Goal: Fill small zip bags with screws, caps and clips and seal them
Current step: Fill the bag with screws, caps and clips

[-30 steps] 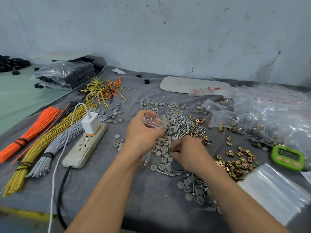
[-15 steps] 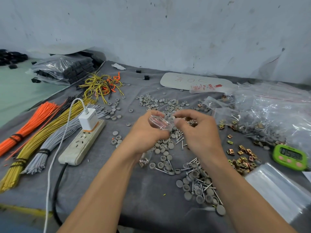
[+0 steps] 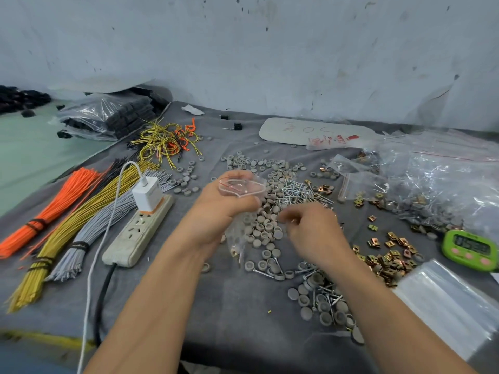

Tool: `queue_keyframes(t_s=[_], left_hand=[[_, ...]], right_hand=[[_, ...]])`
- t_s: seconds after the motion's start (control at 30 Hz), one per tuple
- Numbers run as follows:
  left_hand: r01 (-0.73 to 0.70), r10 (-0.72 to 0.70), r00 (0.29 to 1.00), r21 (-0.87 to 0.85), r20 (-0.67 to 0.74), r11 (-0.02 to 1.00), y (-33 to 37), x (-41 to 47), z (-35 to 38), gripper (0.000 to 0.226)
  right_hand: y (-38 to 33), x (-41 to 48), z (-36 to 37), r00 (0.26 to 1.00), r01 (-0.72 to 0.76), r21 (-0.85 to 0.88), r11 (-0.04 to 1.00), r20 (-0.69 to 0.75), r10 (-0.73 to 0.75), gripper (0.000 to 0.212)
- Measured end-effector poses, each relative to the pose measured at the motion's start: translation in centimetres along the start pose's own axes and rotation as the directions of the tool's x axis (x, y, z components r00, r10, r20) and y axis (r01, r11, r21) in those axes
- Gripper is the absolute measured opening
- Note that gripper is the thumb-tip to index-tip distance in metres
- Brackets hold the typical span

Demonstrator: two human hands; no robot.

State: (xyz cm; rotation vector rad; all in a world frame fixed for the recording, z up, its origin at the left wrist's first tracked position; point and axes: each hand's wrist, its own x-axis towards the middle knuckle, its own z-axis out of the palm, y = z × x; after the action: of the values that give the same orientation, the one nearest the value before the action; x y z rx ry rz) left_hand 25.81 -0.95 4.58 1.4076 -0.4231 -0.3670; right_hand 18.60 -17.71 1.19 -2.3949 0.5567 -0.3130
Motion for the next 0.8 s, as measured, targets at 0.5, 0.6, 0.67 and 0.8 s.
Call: queue_keyframes(t_s=[0.5, 0.6, 0.67, 0.8], left_hand=[[0.038, -0.021, 0.998, -0.267, 0.065, 0.963, -0.8, -1.3, -3.5, 0.053], [-0.022, 0.022, 1.0, -0.003, 0.003, 1.0, -2.4, -2.6, -3.4, 0.057], [-0.068, 0.066, 0.998, 0.1, 0.021, 0.993, -2.6, -2.6, -3.0, 0.057], [-0.167, 0.152, 0.985, 0.217, 0.084, 0.962, -2.5, -2.6, -1.4, 0.055]], right_hand=[[-1.3, -1.1, -0.9, 0.972, 0.126, 0.203, 0.971, -0.221, -0.08, 0.022], [-3.4, -1.8, -1.9, 0.941, 0.282, 0.529, 0.8, -0.315, -0.123, 0.021], [-4.7, -2.1, -2.1, 0.942, 0.316, 0.602, 0.733, -0.291, -0.167, 0.021], [-6.1, -2.9, -1.0, 0.936, 0.352, 0.532, 0.77, -0.225, -0.271, 0.022]])
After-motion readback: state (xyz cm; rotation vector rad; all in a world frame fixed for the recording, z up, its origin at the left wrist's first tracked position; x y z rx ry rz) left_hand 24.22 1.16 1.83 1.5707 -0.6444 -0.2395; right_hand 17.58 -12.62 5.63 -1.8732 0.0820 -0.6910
